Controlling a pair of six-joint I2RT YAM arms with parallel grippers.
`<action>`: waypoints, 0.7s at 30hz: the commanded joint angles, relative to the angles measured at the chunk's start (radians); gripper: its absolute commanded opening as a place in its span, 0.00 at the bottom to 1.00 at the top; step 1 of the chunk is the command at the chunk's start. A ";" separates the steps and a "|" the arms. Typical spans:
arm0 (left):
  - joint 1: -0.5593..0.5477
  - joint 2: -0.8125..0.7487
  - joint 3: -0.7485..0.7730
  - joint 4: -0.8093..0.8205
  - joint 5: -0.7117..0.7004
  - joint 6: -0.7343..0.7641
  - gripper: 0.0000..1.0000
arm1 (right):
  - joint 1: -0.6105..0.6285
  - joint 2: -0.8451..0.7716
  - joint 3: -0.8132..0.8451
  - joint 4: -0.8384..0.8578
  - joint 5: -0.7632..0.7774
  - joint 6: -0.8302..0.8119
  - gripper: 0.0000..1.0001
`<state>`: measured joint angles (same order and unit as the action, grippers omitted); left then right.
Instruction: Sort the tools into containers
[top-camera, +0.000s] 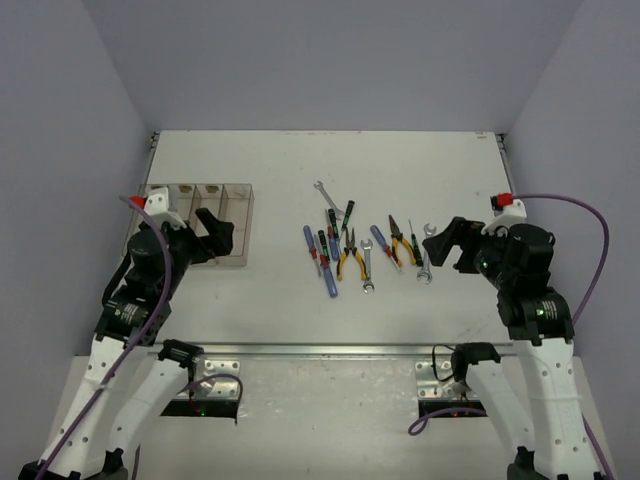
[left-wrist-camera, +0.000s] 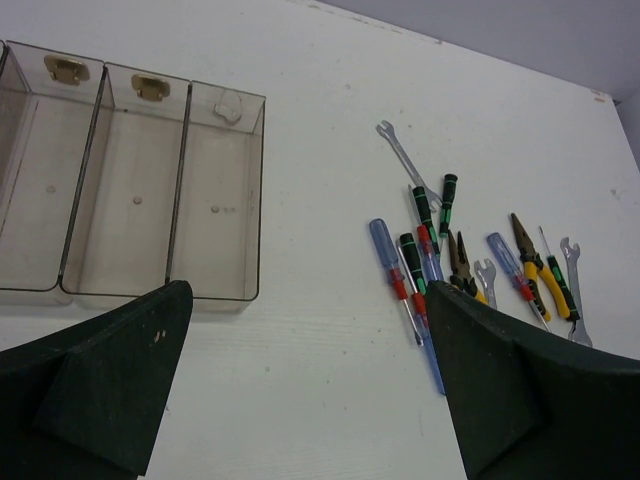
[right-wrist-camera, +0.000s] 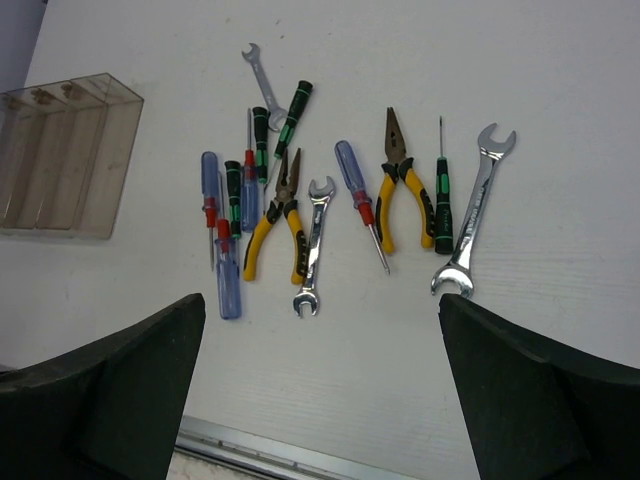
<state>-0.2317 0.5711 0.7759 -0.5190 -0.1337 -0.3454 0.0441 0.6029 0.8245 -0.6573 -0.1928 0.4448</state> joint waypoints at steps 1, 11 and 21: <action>-0.005 0.004 -0.004 0.053 0.026 0.010 1.00 | 0.007 0.031 -0.033 0.133 -0.088 -0.021 0.99; 0.017 0.067 -0.004 0.056 0.071 0.020 1.00 | 0.208 0.666 0.166 0.161 0.114 -0.113 0.99; 0.012 0.084 -0.013 0.065 0.101 0.021 1.00 | 0.355 1.276 0.525 0.082 0.272 -0.268 0.61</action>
<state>-0.2214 0.6498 0.7609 -0.5058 -0.0617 -0.3397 0.3908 1.7610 1.2251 -0.5423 -0.0417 0.2625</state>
